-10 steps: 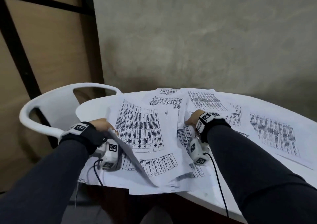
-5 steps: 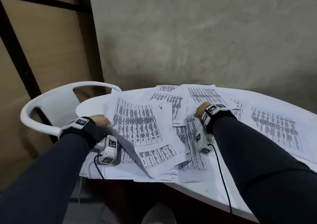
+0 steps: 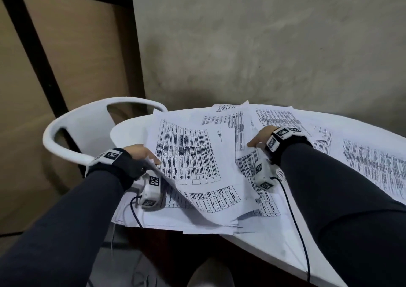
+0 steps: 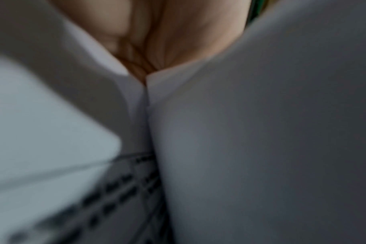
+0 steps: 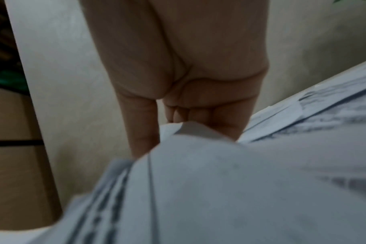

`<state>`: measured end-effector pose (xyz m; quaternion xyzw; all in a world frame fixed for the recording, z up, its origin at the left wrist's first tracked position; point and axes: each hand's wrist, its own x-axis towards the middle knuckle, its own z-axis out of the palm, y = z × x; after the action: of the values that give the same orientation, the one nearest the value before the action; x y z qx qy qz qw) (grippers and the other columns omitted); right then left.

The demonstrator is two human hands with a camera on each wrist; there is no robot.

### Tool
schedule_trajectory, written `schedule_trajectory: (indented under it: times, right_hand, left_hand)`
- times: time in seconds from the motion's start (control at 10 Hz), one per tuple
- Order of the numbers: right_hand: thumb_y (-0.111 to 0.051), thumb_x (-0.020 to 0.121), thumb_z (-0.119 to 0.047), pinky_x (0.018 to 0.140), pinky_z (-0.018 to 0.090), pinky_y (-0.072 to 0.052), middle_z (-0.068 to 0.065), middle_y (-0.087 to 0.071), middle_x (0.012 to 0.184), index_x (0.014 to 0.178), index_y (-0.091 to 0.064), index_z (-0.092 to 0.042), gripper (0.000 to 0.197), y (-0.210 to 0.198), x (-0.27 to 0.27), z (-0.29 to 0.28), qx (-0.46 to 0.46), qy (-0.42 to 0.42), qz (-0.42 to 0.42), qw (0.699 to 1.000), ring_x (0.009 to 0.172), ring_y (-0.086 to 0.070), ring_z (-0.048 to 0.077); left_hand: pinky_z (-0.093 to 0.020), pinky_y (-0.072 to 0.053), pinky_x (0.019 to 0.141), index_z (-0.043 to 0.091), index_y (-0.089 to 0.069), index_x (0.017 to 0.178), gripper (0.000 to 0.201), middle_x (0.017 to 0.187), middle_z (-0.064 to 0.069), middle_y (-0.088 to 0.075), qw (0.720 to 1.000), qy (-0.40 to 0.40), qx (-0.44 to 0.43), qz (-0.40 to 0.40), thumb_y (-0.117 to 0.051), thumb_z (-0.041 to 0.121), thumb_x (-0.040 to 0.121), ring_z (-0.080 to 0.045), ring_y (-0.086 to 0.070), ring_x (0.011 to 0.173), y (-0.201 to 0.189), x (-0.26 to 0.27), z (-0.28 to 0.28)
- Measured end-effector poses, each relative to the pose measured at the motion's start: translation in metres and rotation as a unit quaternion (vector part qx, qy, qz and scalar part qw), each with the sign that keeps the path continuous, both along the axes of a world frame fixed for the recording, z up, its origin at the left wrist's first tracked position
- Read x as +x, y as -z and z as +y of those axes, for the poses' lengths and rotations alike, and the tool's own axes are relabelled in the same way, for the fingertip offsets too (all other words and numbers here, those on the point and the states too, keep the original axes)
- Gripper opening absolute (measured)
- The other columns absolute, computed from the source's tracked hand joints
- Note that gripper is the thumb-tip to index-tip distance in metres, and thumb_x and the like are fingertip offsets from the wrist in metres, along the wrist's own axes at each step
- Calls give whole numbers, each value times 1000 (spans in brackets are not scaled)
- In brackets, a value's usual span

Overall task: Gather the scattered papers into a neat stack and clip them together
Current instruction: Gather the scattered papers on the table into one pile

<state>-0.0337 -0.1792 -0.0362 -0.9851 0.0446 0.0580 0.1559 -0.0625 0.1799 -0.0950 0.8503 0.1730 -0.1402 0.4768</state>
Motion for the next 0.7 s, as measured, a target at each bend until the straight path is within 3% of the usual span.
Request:
schedule_trajectory:
  times: [0.1, 0.2, 0.3, 0.4, 0.5, 0.6, 0.7]
  right_hand:
    - [-69, 80, -15, 75, 25, -45, 13, -61, 122, 121, -60, -7, 43, -23, -5, -22, 131, 81, -30, 988, 105, -60, 26]
    - [-61, 77, 5, 76, 28, -42, 11, -66, 112, 116, -60, 1, 40, -54, -11, -31, 189, 113, -137, 966, 89, -54, 20]
    - [-50, 80, 13, 80, 27, -43, 7, -60, 101, 124, -57, -3, 47, -94, -29, -38, 255, 111, -241, 930, 93, -57, 20]
    - [-50, 81, 12, 87, 28, -48, 9, -64, 116, 127, -55, -4, 49, -133, -48, -40, 295, 87, -352, 884, 107, -61, 25]
    - [-47, 84, 12, 75, 12, -52, 1, -62, 115, 131, -52, -7, 51, -165, -73, -42, 342, 67, -396, 849, 102, -60, 14]
    - [-44, 81, 16, 56, 11, -54, -5, -57, 100, 130, -51, -8, 55, -189, -90, -46, 409, 47, -416, 810, 84, -63, 13]
    - [-44, 79, 18, 40, 17, -50, 3, -63, 93, 113, -57, -5, 43, -192, -85, -52, 497, 39, -375, 782, 71, -64, 16]
  left_hand:
    - [-31, -54, 64, -14, -67, 95, 24, 100, -25, -68, 998, 4, -60, 1, -66, -9, 72, -39, -64, 81, -2, -10, -3]
    - [-24, -45, 53, -4, -69, 84, 14, 87, -17, -67, 999, 9, -38, 5, -72, 0, 71, -32, -58, 66, -14, -16, -14]
    - [-25, -37, 54, -5, -66, 90, 23, 80, -17, -64, 999, 23, -28, 12, -75, 3, 69, -29, -51, 57, -16, -14, -29]
    - [-32, -48, 68, -11, -66, 98, 49, 98, -25, -68, 998, 23, -52, 8, -83, 5, 55, -33, -61, 73, -7, -3, -38]
    - [-41, -55, 75, -8, -67, 104, 73, 105, -23, -69, 995, 47, -82, 5, -91, 12, 37, -37, -68, 80, 1, 8, -41]
    - [-40, -56, 82, -6, -70, 102, 68, 104, -20, -70, 995, 52, -85, -2, -91, 12, 40, -36, -69, 85, 1, 4, -43]
    - [-43, -47, 102, 7, -75, 96, 84, 109, -12, -72, 994, 67, -85, -13, -95, 31, 18, -31, -67, 103, 26, 30, -30]
